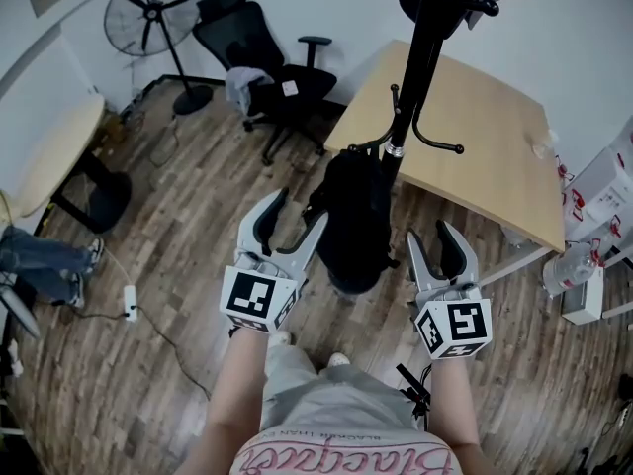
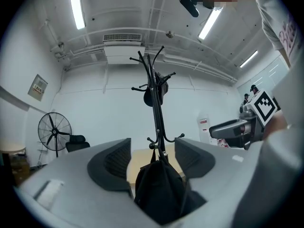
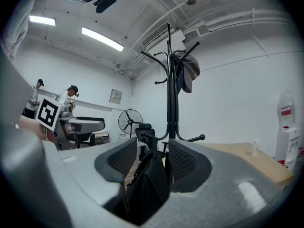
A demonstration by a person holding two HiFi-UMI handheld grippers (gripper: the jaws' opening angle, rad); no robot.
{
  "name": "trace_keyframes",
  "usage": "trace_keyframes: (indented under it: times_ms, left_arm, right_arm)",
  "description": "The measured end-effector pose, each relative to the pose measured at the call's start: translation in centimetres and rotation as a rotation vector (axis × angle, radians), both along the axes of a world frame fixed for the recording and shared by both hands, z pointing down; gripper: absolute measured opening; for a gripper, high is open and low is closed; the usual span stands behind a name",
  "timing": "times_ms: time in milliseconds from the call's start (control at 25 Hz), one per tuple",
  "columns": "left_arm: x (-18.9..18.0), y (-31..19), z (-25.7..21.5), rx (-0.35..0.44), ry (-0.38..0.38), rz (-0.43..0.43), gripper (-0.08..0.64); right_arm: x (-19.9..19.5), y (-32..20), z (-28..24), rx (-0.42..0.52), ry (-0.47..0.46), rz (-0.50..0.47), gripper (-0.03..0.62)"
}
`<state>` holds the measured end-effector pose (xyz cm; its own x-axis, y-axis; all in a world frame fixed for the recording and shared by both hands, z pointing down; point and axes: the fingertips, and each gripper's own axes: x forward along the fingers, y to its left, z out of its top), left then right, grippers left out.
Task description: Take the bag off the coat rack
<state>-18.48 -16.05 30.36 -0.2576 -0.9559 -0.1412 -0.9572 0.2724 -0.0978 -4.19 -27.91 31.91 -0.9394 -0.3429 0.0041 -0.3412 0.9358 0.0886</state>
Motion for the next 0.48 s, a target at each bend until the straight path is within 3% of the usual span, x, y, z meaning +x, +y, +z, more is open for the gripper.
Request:
trace_keyframes:
  times_ms: [40, 80, 480]
  left_arm:
    - [-0.5, -0.7, 0.3, -0.008, -0.002, 0.016, 0.324]
    - [-1.0, -1.3, 0.5, -0.014, -0.005, 0.031, 0.344]
    - [-7.7, -6.4, 2.7, -0.058, -0.071, 0.256, 0.328]
  right_arm:
    - [-0.2, -0.3, 0.1, -0.001, 0.005, 0.015, 0.205]
    - [-0.5, -0.6, 0.2, -0.001, 0.011, 0.03, 0.206]
    - [-6.0, -2.5, 1.8, -0.04, 0.004, 0.236, 0.229]
